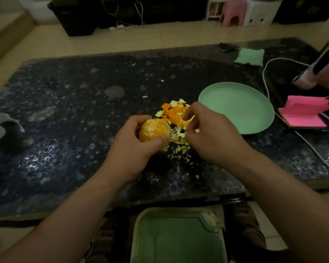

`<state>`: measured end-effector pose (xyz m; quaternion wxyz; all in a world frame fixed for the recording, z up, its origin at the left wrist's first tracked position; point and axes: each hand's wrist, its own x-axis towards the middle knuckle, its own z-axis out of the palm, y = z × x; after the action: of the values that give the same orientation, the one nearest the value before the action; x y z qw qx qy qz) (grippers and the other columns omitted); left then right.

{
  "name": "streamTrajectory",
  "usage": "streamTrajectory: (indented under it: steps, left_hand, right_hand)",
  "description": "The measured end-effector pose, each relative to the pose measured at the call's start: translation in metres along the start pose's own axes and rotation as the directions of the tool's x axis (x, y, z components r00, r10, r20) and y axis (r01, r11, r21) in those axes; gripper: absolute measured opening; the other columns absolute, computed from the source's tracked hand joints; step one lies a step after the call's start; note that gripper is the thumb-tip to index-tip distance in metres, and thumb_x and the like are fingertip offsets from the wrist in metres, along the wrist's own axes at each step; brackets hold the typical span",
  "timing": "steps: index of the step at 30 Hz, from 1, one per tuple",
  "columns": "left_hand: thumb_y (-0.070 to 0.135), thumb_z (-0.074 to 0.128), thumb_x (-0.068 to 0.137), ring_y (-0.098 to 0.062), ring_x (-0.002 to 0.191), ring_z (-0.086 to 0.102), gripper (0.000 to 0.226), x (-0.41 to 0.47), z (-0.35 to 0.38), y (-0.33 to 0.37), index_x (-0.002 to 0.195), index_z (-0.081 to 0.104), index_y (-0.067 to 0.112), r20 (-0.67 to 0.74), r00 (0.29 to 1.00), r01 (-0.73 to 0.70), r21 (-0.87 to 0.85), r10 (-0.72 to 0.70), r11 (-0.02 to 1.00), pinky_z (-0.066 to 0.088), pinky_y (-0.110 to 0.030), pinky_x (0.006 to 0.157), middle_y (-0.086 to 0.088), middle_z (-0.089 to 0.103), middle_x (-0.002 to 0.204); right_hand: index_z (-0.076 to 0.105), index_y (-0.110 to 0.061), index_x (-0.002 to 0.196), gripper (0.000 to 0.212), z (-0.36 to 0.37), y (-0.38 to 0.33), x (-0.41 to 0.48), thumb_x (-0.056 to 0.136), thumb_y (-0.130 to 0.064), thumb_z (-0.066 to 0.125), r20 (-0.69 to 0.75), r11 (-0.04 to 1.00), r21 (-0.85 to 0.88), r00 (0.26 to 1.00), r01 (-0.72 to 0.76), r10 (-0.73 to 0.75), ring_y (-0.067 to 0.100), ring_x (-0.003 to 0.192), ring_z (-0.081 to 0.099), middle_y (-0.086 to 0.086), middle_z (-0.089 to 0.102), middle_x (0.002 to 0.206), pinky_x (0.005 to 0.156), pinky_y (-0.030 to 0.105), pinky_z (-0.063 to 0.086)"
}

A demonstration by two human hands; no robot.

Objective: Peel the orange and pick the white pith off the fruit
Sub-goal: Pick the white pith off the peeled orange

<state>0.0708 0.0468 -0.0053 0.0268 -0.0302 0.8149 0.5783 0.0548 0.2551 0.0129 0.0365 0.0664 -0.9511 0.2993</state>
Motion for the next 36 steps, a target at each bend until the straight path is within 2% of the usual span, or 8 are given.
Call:
streamTrajectory:
  steps: [2, 4, 7, 11, 17, 25, 30, 36]
  left_hand:
    - [0.018, 0.082, 0.087, -0.013, 0.100, 0.075, 0.043, 0.003, 0.001, 0.002, 0.126, 0.065, 0.023, 0.032, 0.996, 0.091, -0.255, -0.086, 0.963, 0.061, -0.029, 0.079, 0.002, 0.075, 0.115]
    - [0.017, 0.082, 0.082, -0.020, 0.098, 0.076, 0.048, 0.006, 0.001, 0.003, 0.127, 0.066, 0.011, 0.088, 0.986, 0.164, -0.485, -0.139, 0.859, 0.061, -0.029, 0.074, -0.006, 0.078, 0.113]
    - [0.015, 0.076, 0.081, -0.020, 0.095, 0.076, 0.048, 0.009, -0.001, 0.002, 0.126, 0.066, 0.002, 0.143, 0.982, 0.186, -0.623, -0.123, 0.760, 0.061, -0.029, 0.071, -0.013, 0.078, 0.113]
    - [0.019, 0.069, 0.083, -0.020, 0.097, 0.074, 0.047, 0.010, -0.003, -0.003, 0.127, 0.066, 0.002, 0.181, 0.981, 0.170, -0.608, -0.074, 0.775, 0.061, -0.029, 0.073, -0.014, 0.077, 0.116]
    - [0.022, 0.074, 0.082, -0.022, 0.102, 0.074, 0.053, 0.009, -0.002, -0.002, 0.132, 0.064, 0.006, 0.163, 0.985, 0.135, -0.552, -0.052, 0.823, 0.061, -0.031, 0.078, -0.011, 0.076, 0.121]
    - [0.019, 0.077, 0.080, -0.024, 0.108, 0.074, 0.052, 0.006, -0.002, -0.002, 0.130, 0.065, 0.013, 0.148, 0.989, 0.084, -0.482, -0.014, 0.872, 0.062, -0.030, 0.081, -0.009, 0.075, 0.123]
    - [0.017, 0.076, 0.079, -0.022, 0.106, 0.074, 0.052, 0.006, -0.002, -0.003, 0.130, 0.065, 0.012, 0.158, 0.987, 0.076, -0.489, 0.003, 0.869, 0.060, -0.028, 0.079, -0.011, 0.075, 0.122]
    - [0.018, 0.071, 0.082, -0.022, 0.100, 0.074, 0.053, 0.006, -0.003, 0.002, 0.132, 0.063, 0.005, 0.185, 0.982, 0.132, -0.565, -0.031, 0.815, 0.062, -0.030, 0.075, -0.014, 0.075, 0.122]
  right_hand:
    - [0.067, -0.030, 0.099, 0.006, 0.001, 0.001, -0.001, 0.099, -0.033, 0.062, 0.024, 1.000, 0.007, 1.000, -0.008, 0.008, 0.009, 0.076, 0.063, -0.010, 0.068, 0.083, 0.071, 0.038, 0.057]
    - [0.069, -0.030, 0.101, 0.007, 0.002, 0.002, -0.002, 0.100, -0.029, 0.062, 0.022, 0.999, 0.039, 1.000, 0.006, -0.007, 0.008, 0.080, 0.065, -0.011, 0.070, 0.088, 0.074, 0.039, 0.059]
    - [0.067, -0.031, 0.104, 0.010, 0.000, -0.005, -0.006, 0.098, -0.023, 0.067, 0.007, 0.978, 0.203, 0.999, 0.035, -0.037, 0.004, 0.079, 0.065, -0.013, 0.069, 0.085, 0.068, 0.026, 0.054]
    - [0.070, -0.032, 0.098, 0.005, -0.005, -0.017, -0.012, 0.096, -0.034, 0.074, -0.037, 0.958, 0.263, 0.994, 0.110, -0.104, -0.002, 0.082, 0.066, -0.017, 0.071, 0.085, 0.067, 0.013, 0.049]
    - [0.074, -0.031, 0.100, 0.006, -0.005, -0.016, -0.016, 0.097, -0.036, 0.072, -0.087, 0.981, 0.106, 0.985, 0.161, -0.152, 0.003, 0.081, 0.066, -0.015, 0.072, 0.086, 0.074, 0.033, 0.057]
    - [0.070, -0.029, 0.096, 0.011, -0.003, -0.018, -0.016, 0.100, -0.036, 0.064, -0.096, 0.979, -0.055, 0.975, 0.197, -0.201, 0.011, 0.074, 0.063, -0.009, 0.069, 0.079, 0.067, 0.037, 0.055]
    - [0.058, -0.030, 0.082, 0.015, -0.002, -0.020, -0.015, 0.094, -0.034, 0.067, -0.103, 0.982, -0.015, 0.977, 0.188, -0.189, 0.010, 0.065, 0.055, -0.009, 0.060, 0.069, 0.056, 0.030, 0.041]
    - [0.060, -0.027, 0.081, 0.014, -0.004, -0.021, -0.014, 0.092, -0.029, 0.068, -0.130, 0.984, 0.094, 0.982, 0.151, -0.138, 0.011, 0.065, 0.057, -0.008, 0.060, 0.067, 0.057, 0.034, 0.048]
